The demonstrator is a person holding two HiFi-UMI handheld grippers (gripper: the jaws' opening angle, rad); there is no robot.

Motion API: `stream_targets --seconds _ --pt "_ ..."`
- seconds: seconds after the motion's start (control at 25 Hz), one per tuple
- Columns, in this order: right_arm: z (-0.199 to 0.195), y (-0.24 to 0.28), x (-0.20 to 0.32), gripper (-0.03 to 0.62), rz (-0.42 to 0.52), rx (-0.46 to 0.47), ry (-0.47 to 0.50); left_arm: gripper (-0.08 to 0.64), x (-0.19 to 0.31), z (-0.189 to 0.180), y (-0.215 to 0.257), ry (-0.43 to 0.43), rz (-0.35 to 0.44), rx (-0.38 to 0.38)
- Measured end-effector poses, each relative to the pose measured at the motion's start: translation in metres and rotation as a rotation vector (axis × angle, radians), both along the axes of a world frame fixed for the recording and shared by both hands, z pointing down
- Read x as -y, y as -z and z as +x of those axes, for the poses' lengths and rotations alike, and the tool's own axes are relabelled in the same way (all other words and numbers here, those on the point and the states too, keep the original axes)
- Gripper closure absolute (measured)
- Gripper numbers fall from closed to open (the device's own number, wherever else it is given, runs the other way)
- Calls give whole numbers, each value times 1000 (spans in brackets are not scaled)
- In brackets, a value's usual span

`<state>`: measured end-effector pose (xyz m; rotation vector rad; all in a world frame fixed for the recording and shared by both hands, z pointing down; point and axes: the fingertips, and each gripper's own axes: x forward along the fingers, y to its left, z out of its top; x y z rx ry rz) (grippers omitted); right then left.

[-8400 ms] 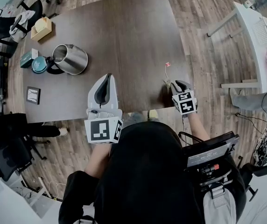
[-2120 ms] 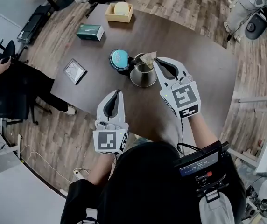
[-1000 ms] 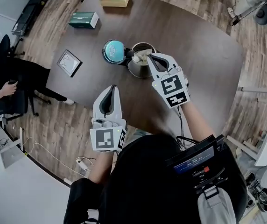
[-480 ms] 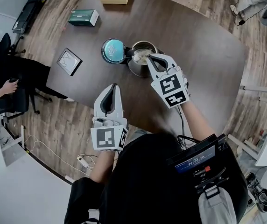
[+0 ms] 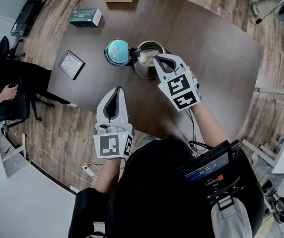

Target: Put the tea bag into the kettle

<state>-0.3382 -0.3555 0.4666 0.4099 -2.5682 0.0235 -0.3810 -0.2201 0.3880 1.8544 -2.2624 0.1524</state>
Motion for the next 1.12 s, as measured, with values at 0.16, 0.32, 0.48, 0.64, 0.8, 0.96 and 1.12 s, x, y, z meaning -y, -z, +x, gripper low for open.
stream_targets --seconds 0.16,0.32,0.48,0.64,0.8,0.96,1.12 --pt "-1 0 -2 583 -18 10 -4 557 -3 1 1 -1 -3 -1" --pt "-4 1 -3 583 -5 16 5 557 -4 1 -1 4 -8 -7" --pt "-4 1 -5 581 -3 10 11 557 -4 1 0 1 -5 -6" --pt "-5 1 -6 581 -8 11 19 557 -4 1 0 -3 -2 -6" --pt "-3 2 -6 581 -13 20 13 557 -4 4 -1 -10 -4 -9" --pt "-4 7 -7 581 13 31 5 557 -3 2 -1 -14 -3 -9" --pt "-3 23 -8 581 15 68 2 557 0 0 5 -22 7 -3"
